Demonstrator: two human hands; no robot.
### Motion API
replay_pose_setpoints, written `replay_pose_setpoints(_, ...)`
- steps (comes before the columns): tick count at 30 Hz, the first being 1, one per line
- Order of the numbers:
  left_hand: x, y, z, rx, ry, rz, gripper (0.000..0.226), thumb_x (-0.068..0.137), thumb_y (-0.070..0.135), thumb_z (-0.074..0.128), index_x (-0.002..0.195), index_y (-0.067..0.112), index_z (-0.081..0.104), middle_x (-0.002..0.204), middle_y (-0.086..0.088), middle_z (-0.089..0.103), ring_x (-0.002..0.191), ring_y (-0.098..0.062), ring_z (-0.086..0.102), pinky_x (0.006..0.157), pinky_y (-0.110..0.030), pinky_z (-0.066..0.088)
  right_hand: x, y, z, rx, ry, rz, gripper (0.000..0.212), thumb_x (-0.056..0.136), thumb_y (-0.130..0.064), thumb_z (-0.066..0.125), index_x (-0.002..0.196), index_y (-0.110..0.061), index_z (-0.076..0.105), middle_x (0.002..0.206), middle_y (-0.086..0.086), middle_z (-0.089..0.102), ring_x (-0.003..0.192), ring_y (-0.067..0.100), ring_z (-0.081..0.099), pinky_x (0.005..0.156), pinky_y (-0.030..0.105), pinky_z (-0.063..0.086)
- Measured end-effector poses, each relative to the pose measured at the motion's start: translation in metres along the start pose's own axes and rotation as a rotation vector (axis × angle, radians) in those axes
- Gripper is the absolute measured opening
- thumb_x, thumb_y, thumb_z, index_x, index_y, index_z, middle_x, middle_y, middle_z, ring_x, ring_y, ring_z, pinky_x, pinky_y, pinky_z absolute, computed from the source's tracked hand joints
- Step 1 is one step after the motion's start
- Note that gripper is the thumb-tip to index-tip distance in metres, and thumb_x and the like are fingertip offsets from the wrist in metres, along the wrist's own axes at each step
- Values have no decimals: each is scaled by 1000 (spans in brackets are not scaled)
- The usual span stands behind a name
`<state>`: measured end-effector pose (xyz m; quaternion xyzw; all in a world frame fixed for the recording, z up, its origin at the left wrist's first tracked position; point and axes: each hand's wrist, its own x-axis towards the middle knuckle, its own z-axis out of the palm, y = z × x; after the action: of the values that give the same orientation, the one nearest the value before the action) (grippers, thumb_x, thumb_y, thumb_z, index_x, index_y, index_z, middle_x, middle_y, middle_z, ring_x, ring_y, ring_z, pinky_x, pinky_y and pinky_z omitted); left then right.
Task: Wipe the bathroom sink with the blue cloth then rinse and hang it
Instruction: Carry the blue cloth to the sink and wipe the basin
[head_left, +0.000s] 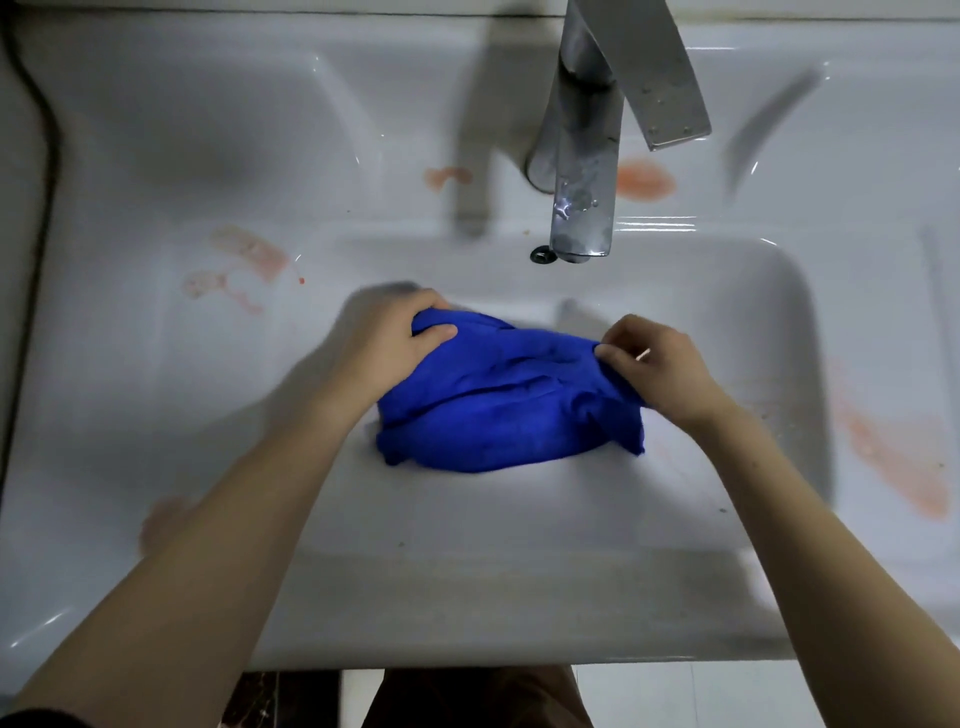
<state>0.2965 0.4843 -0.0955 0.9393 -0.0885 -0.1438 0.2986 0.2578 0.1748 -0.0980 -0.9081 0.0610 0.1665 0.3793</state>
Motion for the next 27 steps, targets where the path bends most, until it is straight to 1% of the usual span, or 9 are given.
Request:
replay_pose_setpoints(3, 3, 6, 8, 207, 196, 48, 32, 88, 21, 66, 119, 13, 65, 116, -7, 65, 109, -31, 57, 101, -39, 43, 15, -3, -1, -158, 294, -68, 8, 93, -17, 60, 99, -13, 65, 92, 1, 69, 92, 20, 56, 79, 30, 45)
replay_pose_setpoints(5, -8, 10, 16, 315, 273, -42, 41, 86, 18, 65, 125, 9, 58, 124, -12, 58, 116, -36, 51, 105, -43, 41, 17, -5, 9, -373, 318, -129, 28, 92, -15, 60, 119, -7, 63, 117, 12, 65, 109, 36, 53, 96, 40, 41)
replay_pose_setpoints(8, -32, 17, 30, 370, 249, -332, 61, 87, 32, 63, 133, -3, 43, 134, -22, 48, 123, -40, 44, 108, -45, 36, 7, 0, 28, -521, 311, -265, 40, 91, -13, 64, 128, 1, 59, 128, 20, 60, 116, 41, 55, 100, 48, 42)
replay_pose_setpoints(10, -45, 26, 41, 270, 182, -511, 69, 89, 43, 63, 128, -11, 42, 129, -27, 51, 119, -40, 47, 105, -43, 38, -2, 11, 38, -586, 236, -262, 46, 96, -22, 59, 137, -3, 54, 137, 20, 56, 127, 41, 51, 109, 52, 36)
replay_pose_setpoints(13, -52, 40, 58, 240, 85, -520, 61, 92, 44, 62, 120, -8, 46, 115, -21, 58, 107, -34, 56, 93, -38, 42, -11, 23, 50, -656, 98, -213, 61, 99, -42, 39, 151, -10, 37, 153, 16, 41, 144, 36, 34, 119, 53, 17)
replay_pose_setpoints(15, -49, 42, 65, 39, 42, -527, 45, 92, 32, 64, 116, -4, 50, 104, -14, 60, 101, -31, 60, 84, -33, 45, -11, 24, 51, -657, 55, -193, 66, 98, -46, 32, 154, -11, 30, 157, 14, 35, 146, 34, 29, 120, 50, 12)
replay_pose_setpoints(18, -50, 35, 59, -376, 45, -580, 13, 91, 14, 61, 93, 6, 51, 84, -6, 55, 82, -29, 58, 71, -30, 41, -21, 22, 53, -663, 0, -173, 68, 97, -45, 45, 155, -15, 26, 158, 12, 33, 146, 33, 29, 120, 49, 15)
replay_pose_setpoints(22, -61, 11, 24, -531, 119, -527, 18, 92, 16, 47, 102, 11, 61, 97, -7, 67, 88, -28, 64, 76, -41, 52, -35, 16, 53, -676, 2, -210, 67, 92, -48, 48, 152, -18, 36, 151, 10, 44, 136, 34, 42, 111, 50, 30)
replay_pose_setpoints(27, -61, 8, 24, -611, 44, -518, 23, 100, 24, 37, 99, 10, 56, 99, -8, 64, 87, -25, 61, 86, -45, 52, -24, 20, 51, -758, -30, -156, 71, 95, -53, 23, 156, -18, 25, 160, 6, 30, 148, 32, 24, 118, 51, 15)
